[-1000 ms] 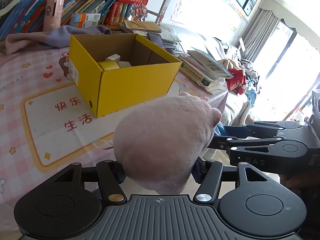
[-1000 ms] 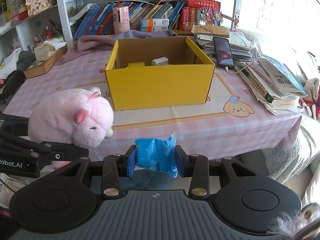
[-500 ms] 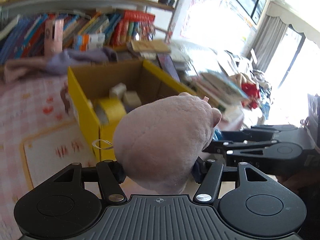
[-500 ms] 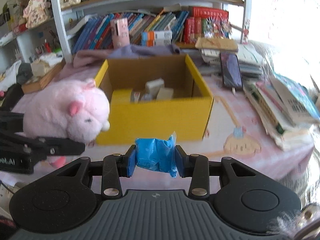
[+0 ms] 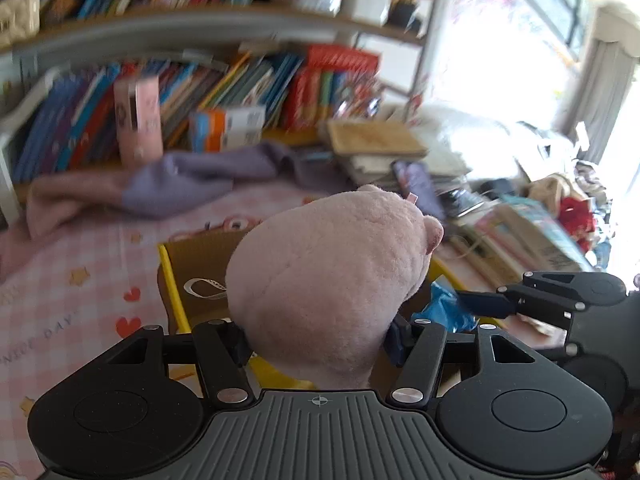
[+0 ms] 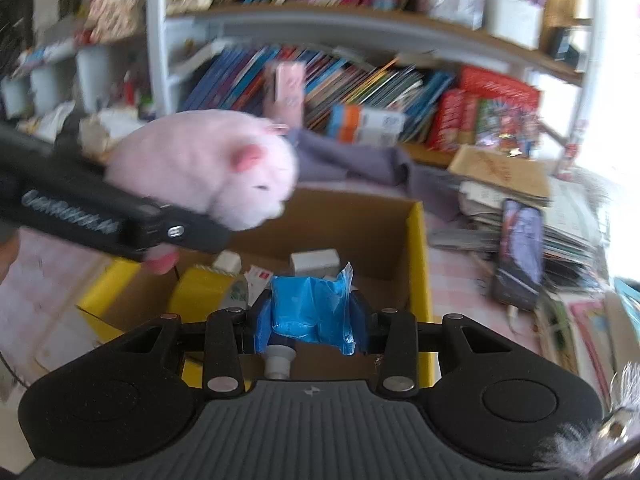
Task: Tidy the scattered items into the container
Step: 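Open the left tool over the box while the right tool releases the blue packet inside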
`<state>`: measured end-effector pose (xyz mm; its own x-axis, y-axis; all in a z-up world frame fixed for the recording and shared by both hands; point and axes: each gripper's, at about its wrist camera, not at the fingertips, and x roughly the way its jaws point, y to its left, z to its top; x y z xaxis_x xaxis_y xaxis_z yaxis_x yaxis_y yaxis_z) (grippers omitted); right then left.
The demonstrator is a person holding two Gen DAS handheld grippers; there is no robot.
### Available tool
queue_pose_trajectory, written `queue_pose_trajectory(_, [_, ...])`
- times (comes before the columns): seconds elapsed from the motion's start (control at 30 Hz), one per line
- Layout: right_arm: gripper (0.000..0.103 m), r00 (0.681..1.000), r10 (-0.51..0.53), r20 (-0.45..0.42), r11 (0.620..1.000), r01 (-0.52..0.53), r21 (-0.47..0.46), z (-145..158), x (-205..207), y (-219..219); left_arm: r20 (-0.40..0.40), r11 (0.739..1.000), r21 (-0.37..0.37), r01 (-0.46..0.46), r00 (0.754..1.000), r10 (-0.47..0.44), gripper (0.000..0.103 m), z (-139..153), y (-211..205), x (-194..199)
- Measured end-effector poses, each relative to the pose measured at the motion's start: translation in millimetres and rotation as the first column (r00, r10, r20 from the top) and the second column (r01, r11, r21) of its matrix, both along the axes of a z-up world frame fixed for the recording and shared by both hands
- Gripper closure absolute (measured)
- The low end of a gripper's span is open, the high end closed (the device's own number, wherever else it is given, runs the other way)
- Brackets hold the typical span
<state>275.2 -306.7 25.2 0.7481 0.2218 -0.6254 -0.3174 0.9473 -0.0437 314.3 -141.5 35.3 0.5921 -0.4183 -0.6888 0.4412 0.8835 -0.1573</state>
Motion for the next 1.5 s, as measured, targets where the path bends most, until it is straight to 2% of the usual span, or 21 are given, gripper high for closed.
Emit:
queue_pose_trajectory(0.13, [0.066, 0.995, 0.078, -0.065, 0.997, -0.079, -0.02, -20, 29, 1, -0.068, 0.997, 0.045, -0.062, 0.996, 0.064, 0.042, -25, -19, 28])
queue_pose_trajectory(0.27, [0.066, 0.987, 0.139, -0.084, 0.99, -0.141, -0.018, -27, 40, 5, -0.08, 0.99, 0.106, -0.095, 0.991, 0.104, 0.041, -38, -30, 40])
queue_pose_trajectory(0.53, [0.064, 0.981, 0.163, -0.101, 0.986, -0.164, 0.005, -32, 52, 0, -0.082, 0.974, 0.183, -0.136, 0.985, 0.152, 0.035, -44, -34, 49])
queue_pose_trajectory(0.6, [0.057, 0.982, 0.164, -0.09, 0.987, -0.163, 0.012, -31, 53, -2, -0.061, 0.969, 0.206, -0.134, 0.987, 0.149, 0.033, -41, -37, 46])
queue_pose_trajectory(0.67, [0.044, 0.984, 0.162, -0.077, 0.987, -0.16, 0.026, -30, 53, -3, -0.027, 0.968, 0.216, -0.129, 0.99, 0.138, 0.027, -35, -38, 41])
queue_pose_trajectory(0.73, [0.039, 0.985, 0.157, -0.066, 0.987, -0.154, 0.036, -28, 52, -4, 0.008, 0.97, 0.204, -0.129, 0.991, 0.131, 0.02, -27, -38, 37])
queue_pose_trajectory(0.9, [0.028, 0.991, 0.133, -0.032, 0.99, -0.131, 0.045, -19, 47, -4, 0.101, 0.974, 0.142, -0.173, 0.982, 0.16, 0.015, 0, -28, 20])
queue_pose_trajectory(1.03, [0.025, 0.993, 0.115, 0.011, 0.991, -0.116, 0.06, -6, 37, -4, 0.162, 0.973, 0.068, -0.22, 0.965, 0.207, 0.012, 19, -13, -5])
queue_pose_trajectory(1.23, [0.023, 0.994, 0.084, 0.07, 0.993, -0.089, 0.079, 12, 15, 0, 0.211, 0.969, -0.051, -0.243, 0.945, 0.248, 0.008, 39, 10, -53])
queue_pose_trajectory(1.4, [0.019, 0.991, 0.059, 0.123, 0.995, -0.068, 0.074, 27, -12, 6, 0.257, 0.948, -0.106, -0.3, 0.913, 0.318, 0.006, 45, 32, -93])
queue_pose_trajectory(1.5, [0.018, 0.988, 0.037, 0.153, 0.995, -0.05, 0.082, 35, -32, 11, 0.304, 0.923, -0.106, -0.369, 0.872, 0.383, 0.005, 43, 43, -119])
